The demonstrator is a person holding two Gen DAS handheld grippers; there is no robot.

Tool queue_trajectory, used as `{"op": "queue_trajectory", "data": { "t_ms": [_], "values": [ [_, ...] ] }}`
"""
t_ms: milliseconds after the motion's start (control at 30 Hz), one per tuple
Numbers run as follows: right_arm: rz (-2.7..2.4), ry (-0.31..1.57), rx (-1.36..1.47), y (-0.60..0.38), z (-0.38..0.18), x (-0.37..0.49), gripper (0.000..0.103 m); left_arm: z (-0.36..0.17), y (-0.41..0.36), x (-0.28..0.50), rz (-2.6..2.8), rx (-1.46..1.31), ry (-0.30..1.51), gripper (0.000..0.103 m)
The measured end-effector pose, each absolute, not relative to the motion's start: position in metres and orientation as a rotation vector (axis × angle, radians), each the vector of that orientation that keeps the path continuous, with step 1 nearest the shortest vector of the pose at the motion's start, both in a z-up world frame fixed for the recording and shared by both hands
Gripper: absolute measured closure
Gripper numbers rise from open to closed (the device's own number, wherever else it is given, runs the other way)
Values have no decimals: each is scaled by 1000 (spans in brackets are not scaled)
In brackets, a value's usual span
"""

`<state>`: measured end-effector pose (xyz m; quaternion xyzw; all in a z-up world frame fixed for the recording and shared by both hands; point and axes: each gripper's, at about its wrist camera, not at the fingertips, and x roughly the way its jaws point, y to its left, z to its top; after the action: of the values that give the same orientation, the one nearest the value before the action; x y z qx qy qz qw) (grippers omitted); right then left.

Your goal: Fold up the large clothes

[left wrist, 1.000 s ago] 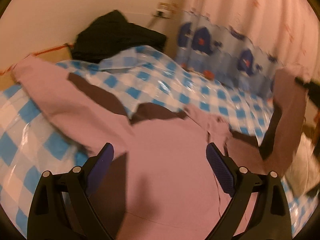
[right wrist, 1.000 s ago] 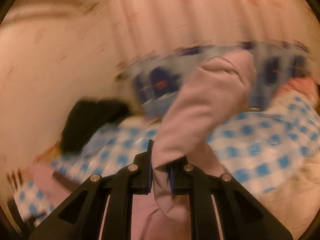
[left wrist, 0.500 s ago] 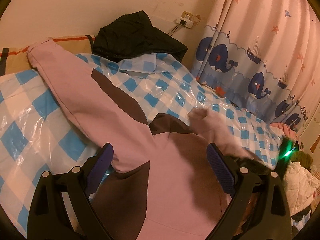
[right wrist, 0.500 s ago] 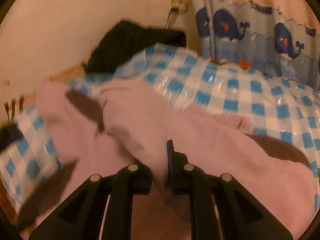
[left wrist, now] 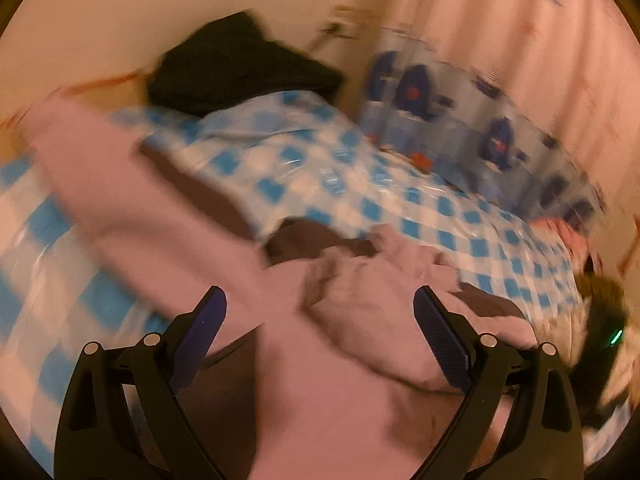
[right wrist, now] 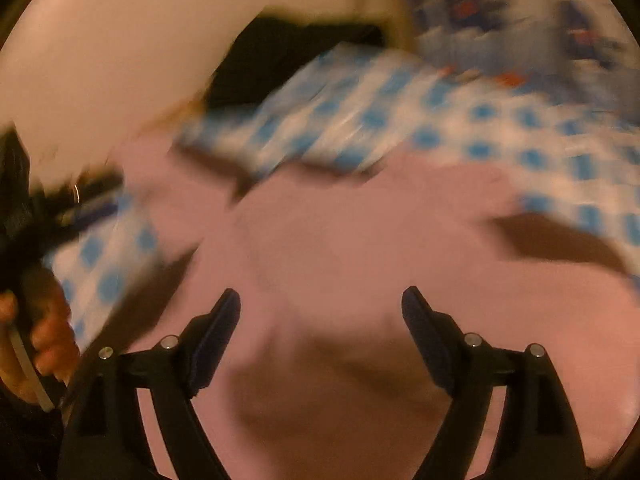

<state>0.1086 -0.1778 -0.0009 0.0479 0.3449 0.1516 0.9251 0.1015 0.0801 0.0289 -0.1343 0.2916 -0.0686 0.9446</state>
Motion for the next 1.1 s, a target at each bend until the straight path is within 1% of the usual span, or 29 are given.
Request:
{"op": "queue_trajectory", "data": {
  "t_ms": [67, 133, 200, 267, 333, 400, 433, 467, 533, 600, 633, 667, 700, 733, 767, 800, 833, 867, 1000, 1100],
  "values": [
    [113, 677, 118, -225, 9, 114, 17, 33, 50, 122, -194, -177, 554, 12],
    [-8, 681, 153, -261, 8, 123, 17, 27, 26, 147, -273, -115, 568, 12],
    [-108, 719, 184, -293, -6, 135, 17, 6, 3, 183, -288, -45, 656, 12],
    [-161, 796, 192, -312, -33, 145, 17, -32, -3, 219, -183, 8, 819, 12],
    [-166, 935, 171, -321, -80, 155, 17, -77, 14, 241, -106, -39, 983, 11],
    [-135, 977, 173, -321, -108, 154, 15, -103, 27, 241, -155, -87, 1022, 11],
    [-139, 978, 162, -321, -106, 154, 15, -106, 25, 237, -154, -53, 1015, 11],
    [-132, 971, 156, -320, -97, 153, 15, -104, 20, 236, -142, -14, 1010, 11],
    [-95, 867, 234, -333, -76, 142, 14, -99, 15, 235, -127, 32, 1008, 11],
    [-77, 770, 329, -348, -57, 127, 14, -98, 17, 236, -137, 26, 1015, 11],
    [-82, 755, 351, -352, -53, 124, 14, -100, 19, 235, -140, 23, 1014, 10],
    [-87, 772, 346, -353, -54, 123, 14, -102, 18, 233, -140, 28, 1005, 10],
    [-100, 860, 299, -350, -66, 129, 14, -103, 18, 231, -136, 35, 997, 10],
    [-110, 992, 234, -343, -87, 141, 14, -104, 16, 230, -131, 47, 991, 10],
    [-97, 1070, 187, -340, -110, 145, 13, -104, 16, 233, -130, 53, 991, 9],
    [-111, 1055, 222, -345, -112, 142, 8, -105, 15, 233, -129, 59, 995, 8],
    [-115, 1061, 281, -352, -109, 141, 7, -104, 15, 233, -127, 61, 997, 8],
    [-130, 1027, 328, -355, -100, 135, 7, -101, 17, 231, -131, 58, 993, 9],
    [-46, 854, 295, -330, -53, 94, 7, -73, 40, 205, -164, 22, 904, 9],
    [46, 760, 308, -304, -33, 55, 7, -30, 98, 162, -178, -86, 769, 9]
  ]
}}
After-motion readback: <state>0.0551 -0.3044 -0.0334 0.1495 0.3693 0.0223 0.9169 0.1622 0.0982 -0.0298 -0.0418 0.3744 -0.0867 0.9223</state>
